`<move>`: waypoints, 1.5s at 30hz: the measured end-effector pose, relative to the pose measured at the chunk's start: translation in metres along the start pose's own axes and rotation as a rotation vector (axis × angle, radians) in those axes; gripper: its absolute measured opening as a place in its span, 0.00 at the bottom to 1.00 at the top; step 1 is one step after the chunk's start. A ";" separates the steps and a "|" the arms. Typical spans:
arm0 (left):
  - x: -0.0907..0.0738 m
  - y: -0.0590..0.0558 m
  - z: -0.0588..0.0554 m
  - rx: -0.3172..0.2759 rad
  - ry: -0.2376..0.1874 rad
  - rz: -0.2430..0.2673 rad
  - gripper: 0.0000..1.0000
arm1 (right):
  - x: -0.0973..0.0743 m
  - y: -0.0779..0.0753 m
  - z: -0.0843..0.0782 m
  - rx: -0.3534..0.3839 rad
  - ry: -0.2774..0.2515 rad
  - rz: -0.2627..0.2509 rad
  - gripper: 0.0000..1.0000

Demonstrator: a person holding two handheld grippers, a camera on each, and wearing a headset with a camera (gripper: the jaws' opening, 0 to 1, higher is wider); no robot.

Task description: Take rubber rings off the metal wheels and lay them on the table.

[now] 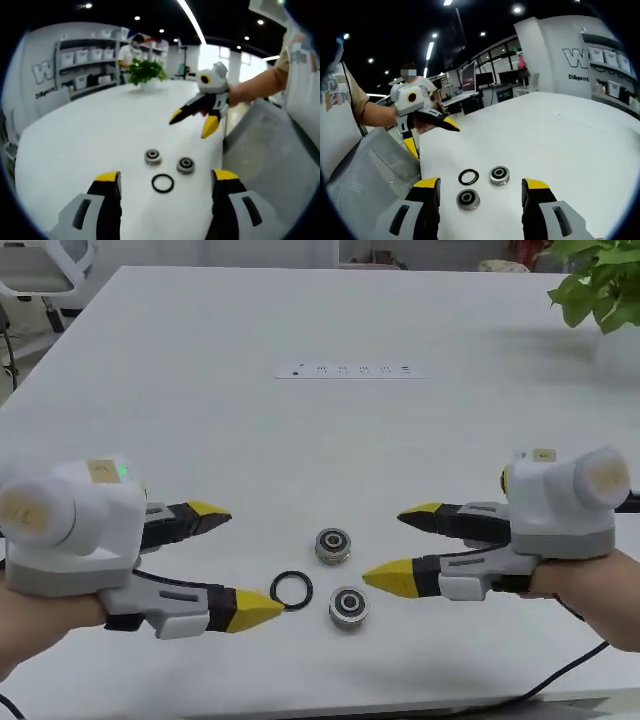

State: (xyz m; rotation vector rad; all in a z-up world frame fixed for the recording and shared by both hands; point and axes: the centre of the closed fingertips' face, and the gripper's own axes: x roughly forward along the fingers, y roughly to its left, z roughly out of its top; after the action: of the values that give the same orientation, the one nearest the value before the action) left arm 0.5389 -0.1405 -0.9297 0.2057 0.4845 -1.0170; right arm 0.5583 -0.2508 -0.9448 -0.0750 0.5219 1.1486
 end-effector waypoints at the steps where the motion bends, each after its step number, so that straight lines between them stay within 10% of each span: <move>1: -0.001 0.000 0.000 0.001 -0.001 0.001 0.75 | -0.002 0.000 -0.002 -0.005 0.002 -0.003 0.65; 45: -0.031 -0.003 -0.002 -0.053 -0.039 0.089 0.79 | -0.043 0.000 -0.028 -0.015 0.016 -0.128 0.77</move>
State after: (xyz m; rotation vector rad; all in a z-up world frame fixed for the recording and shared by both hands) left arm 0.5225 -0.1171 -0.9167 0.1587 0.4626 -0.9186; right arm 0.5356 -0.2966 -0.9505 -0.1288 0.5151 1.0273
